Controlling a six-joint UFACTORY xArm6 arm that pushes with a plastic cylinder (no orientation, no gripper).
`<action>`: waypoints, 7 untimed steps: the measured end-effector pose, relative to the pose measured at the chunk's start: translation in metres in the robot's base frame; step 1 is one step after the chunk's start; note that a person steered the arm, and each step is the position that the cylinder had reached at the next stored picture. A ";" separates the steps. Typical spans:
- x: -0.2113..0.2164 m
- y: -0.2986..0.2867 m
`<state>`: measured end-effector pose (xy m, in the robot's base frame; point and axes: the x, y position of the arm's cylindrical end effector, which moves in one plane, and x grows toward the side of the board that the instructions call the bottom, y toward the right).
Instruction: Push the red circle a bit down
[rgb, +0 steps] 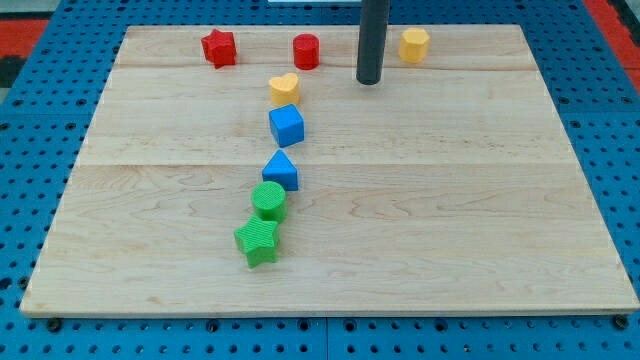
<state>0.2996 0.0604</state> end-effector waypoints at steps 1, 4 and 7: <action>-0.003 0.000; -0.058 0.000; -0.080 -0.081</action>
<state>0.2193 -0.0203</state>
